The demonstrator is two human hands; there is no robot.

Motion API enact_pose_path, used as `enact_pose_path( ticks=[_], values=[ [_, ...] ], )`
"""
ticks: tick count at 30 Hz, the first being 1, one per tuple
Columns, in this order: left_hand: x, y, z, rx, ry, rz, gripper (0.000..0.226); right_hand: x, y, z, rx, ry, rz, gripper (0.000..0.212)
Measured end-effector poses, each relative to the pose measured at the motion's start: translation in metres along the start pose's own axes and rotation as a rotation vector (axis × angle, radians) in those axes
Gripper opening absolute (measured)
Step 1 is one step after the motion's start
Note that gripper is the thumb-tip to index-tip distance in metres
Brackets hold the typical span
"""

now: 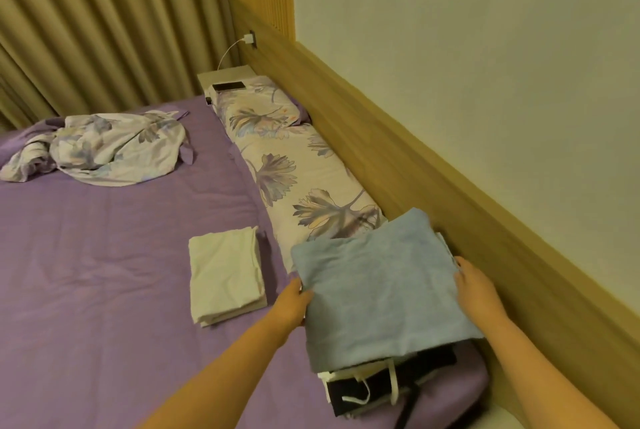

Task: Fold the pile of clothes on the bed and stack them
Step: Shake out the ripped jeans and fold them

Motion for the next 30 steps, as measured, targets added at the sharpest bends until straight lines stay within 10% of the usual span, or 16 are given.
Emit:
enact_pose_path(
  ticks=[3, 7, 22, 30],
  values=[
    [-0.019, -0.011, -0.015, -0.024, -0.091, -0.558, 0.074, 0.007, -0.037, -0.006, -0.199, 0.057, 0.225, 0.053],
    [-0.045, -0.038, -0.028, -0.104, -0.195, -0.986, 0.059, -0.007, -0.095, 0.010, -0.439, 0.170, 0.380, 0.060],
    [-0.058, -0.016, 0.009, -0.098, -0.091, -0.611, 0.037, -0.047, -0.136, 0.054, -0.559, 0.083, 0.265, 0.053],
    [-0.102, 0.090, 0.085, 0.061, 0.042, -0.416, 0.036, -0.148, -0.180, 0.167, -0.594, 0.395, 0.316, 0.048]
  ],
)
Point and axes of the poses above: each hand's wrist, its own z-axis away from the middle knuckle, its own y-axis out of the back of the hand, x = y × z, the point moved 6 cm from there along -z, towards the middle knuckle, and after that the axes turned 7 degrees about x, right-handed, at the moved point
